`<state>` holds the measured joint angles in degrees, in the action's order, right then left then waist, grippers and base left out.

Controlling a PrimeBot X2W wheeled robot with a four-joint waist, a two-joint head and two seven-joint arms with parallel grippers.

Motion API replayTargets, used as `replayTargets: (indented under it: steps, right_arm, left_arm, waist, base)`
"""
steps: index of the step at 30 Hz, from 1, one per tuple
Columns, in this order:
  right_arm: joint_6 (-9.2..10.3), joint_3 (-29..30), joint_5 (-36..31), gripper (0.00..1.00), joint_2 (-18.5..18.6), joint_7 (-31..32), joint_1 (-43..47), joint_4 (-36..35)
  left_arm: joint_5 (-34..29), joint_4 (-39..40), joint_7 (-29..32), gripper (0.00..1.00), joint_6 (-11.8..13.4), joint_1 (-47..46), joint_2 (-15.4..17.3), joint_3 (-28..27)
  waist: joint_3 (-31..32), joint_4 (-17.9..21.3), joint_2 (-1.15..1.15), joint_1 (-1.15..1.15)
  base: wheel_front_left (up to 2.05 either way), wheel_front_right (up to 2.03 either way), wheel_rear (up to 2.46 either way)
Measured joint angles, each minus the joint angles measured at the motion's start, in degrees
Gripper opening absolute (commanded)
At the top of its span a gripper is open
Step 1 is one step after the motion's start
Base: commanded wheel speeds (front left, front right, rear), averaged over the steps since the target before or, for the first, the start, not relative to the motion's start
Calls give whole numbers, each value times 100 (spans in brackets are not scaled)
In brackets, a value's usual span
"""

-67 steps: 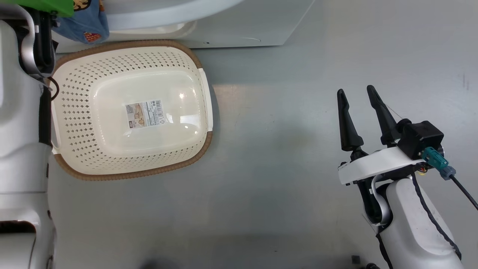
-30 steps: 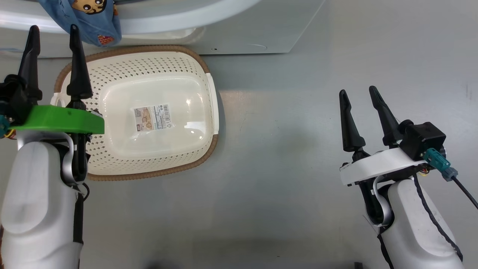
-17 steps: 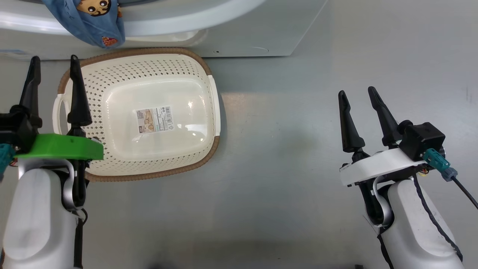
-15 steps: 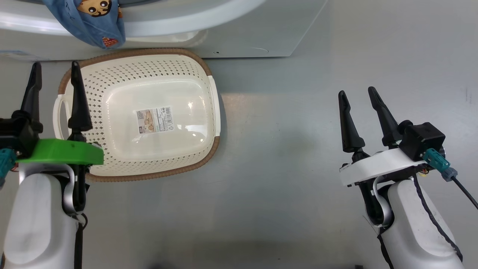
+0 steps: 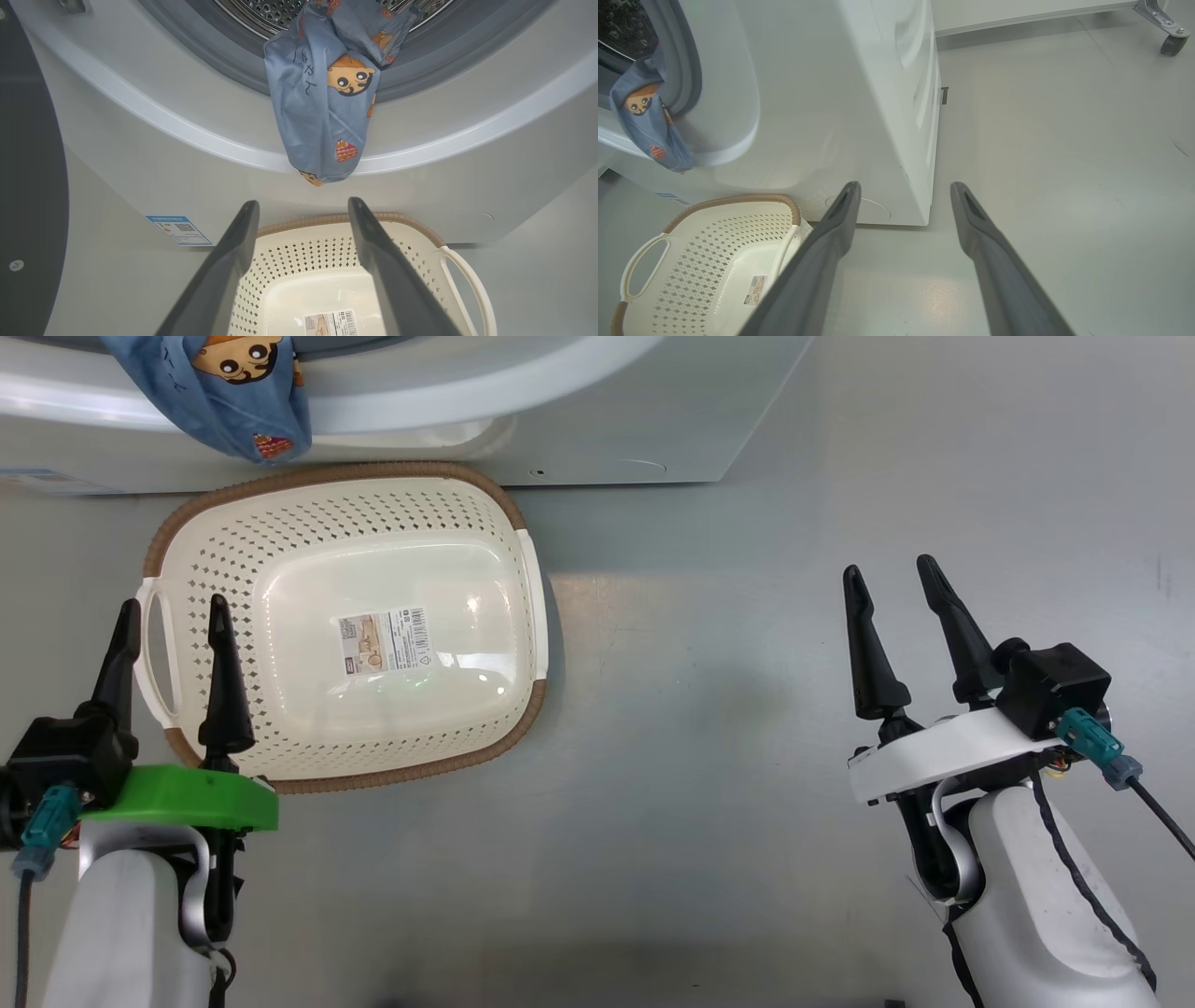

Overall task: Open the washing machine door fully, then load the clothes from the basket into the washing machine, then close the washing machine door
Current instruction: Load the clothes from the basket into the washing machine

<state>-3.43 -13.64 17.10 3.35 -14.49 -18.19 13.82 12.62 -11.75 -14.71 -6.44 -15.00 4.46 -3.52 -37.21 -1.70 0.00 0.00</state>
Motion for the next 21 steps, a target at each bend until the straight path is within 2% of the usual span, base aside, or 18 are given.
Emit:
replayTargets:
  steps: [21]
  right_arm:
    - [-3,-13,0,100,0,0,-1,24]
  left_arm:
    - [-63,-27,0,100,0,259,-132,-34]
  waist:
    - [-20,27,0,0]
  base:
    - [0,0,0]
